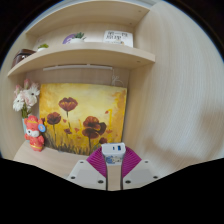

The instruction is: Unplug charger

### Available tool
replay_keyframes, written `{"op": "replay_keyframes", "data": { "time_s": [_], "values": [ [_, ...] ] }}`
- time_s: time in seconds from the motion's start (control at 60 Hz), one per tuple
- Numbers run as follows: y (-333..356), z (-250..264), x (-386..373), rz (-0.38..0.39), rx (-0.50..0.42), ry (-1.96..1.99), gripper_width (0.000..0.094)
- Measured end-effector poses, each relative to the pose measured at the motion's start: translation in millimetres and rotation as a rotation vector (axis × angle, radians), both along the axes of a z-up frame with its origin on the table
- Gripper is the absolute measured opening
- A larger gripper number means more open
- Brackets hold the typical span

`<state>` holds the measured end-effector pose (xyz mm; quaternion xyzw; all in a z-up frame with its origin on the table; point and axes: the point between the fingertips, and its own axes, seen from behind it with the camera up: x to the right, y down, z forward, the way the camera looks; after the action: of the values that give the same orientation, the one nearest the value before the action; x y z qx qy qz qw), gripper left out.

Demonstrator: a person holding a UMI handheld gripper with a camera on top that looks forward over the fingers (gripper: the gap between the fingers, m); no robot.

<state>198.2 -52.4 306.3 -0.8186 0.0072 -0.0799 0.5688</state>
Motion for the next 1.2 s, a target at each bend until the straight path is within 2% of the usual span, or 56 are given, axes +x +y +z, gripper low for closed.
{"op": "replay_keyframes", "data": {
  "time_s": [0.183,0.233,0.25,0.333,0.35,0.383,0.433,0.5,0.65,0.75,0.917,1.017,1.067,1.133,1.2],
  "values": [
    [-29,-152,29,-0.021,-0.258,0.057,0.0155],
    [-27,-192,34,-0.013,-0.313,0.041,0.0156],
    [-36,-190,35,-0.012,-0.318,0.036,0.0172],
    [-44,-242,38,-0.009,-0.408,0.055,0.0174],
    [-35,-265,41,-0.008,-0.429,0.063,0.0174],
    [-51,-259,41,-0.016,-0.44,0.077,0.0173],
    [-56,-275,49,-0.033,-0.468,0.076,0.0193],
    [-44,-285,47,-0.018,-0.461,0.059,0.0221],
    [-46,-281,45,-0.03,-0.454,0.092,0.033],
    [-43,-266,52,-0.069,-0.439,0.076,0.0553],
    [-57,-166,32,-0.089,-0.301,0.088,0.0624],
    [-91,-102,-4,-0.062,-0.23,0.104,0.0777],
    [-104,-90,-22,-0.044,-0.209,0.102,0.084],
    [-132,-56,-53,-0.014,-0.179,0.099,0.0842],
    [-167,-45,-78,-0.006,-0.158,0.088,0.0844]
  ]
}}
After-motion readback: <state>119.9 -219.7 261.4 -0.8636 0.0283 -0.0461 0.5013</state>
